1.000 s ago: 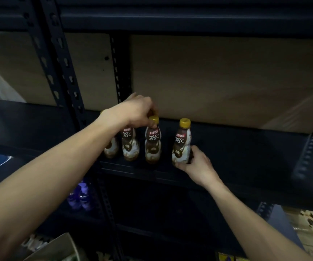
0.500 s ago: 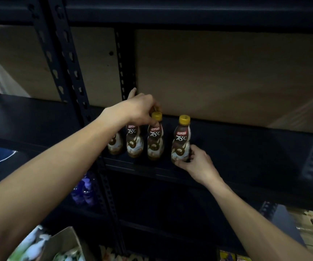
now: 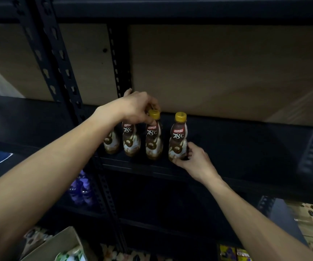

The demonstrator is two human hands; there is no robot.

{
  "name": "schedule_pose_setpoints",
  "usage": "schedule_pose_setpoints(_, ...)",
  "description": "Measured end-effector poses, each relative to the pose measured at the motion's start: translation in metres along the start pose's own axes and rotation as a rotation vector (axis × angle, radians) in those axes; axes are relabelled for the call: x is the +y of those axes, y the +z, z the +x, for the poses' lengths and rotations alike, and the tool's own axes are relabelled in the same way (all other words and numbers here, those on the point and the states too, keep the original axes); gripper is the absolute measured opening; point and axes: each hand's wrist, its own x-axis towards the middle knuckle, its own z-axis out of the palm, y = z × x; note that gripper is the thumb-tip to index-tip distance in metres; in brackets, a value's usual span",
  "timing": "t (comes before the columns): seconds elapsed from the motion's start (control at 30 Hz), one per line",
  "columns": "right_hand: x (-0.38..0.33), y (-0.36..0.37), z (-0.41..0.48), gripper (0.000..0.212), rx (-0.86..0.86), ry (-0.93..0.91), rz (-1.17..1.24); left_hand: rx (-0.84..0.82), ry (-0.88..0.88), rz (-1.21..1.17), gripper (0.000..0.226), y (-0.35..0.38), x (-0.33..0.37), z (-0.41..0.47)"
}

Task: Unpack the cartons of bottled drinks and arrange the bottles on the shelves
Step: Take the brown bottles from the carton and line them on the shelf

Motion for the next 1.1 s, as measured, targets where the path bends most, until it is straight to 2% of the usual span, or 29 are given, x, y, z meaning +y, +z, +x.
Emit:
schedule_pose_setpoints(0.47,0.000,0.000,-0.001,0.039,0.008,0.032,-0.003,0.018,-0.033,-0.012,0.045,0.001,0.004,-0.006)
schedule_pose_setpoints(0.53,-0.001,-0.001,-0.004,0.046,-0.003,0.040,0.000,0.017,-0.038,-0.011,0.047,0.001,0.004,-0.007)
schedule_pose_setpoints(0.63,0.001,-0.005,-0.009,0.067,-0.008,0.044,0.011,0.010,-0.037,-0.074,0.058,0.002,0.001,-0.010)
schedule_pose_setpoints(0.7,0.002,-0.010,-0.013,0.071,0.010,0.049,0.008,0.060,-0.022,-0.163,0.066,0.003,0.001,-0.014)
schedule_pose_setpoints(0.77,0.005,-0.016,-0.020,0.068,0.043,0.039,-0.009,0.172,0.007,-0.247,0.066,0.006,0.008,-0.022)
schedule_pose_setpoints(0.9,0.013,-0.033,-0.041,0.050,0.133,0.005,-0.036,0.527,0.094,-0.401,0.045,0.023,0.043,-0.047)
schedule_pose_setpoints(0.97,0.018,-0.044,-0.054,0.045,0.170,-0.005,-0.036,0.643,0.142,-0.519,0.035,0.039,0.063,-0.056)
schedule_pose_setpoints(1.03,0.025,-0.056,-0.068,0.040,0.212,-0.001,-0.047,0.629,0.155,-0.670,0.031,0.059,0.085,-0.062)
schedule_pose_setpoints(1.1,0.038,-0.072,-0.088,0.037,0.259,0.029,-0.060,0.517,0.173,-0.821,0.031,0.083,0.114,-0.067)
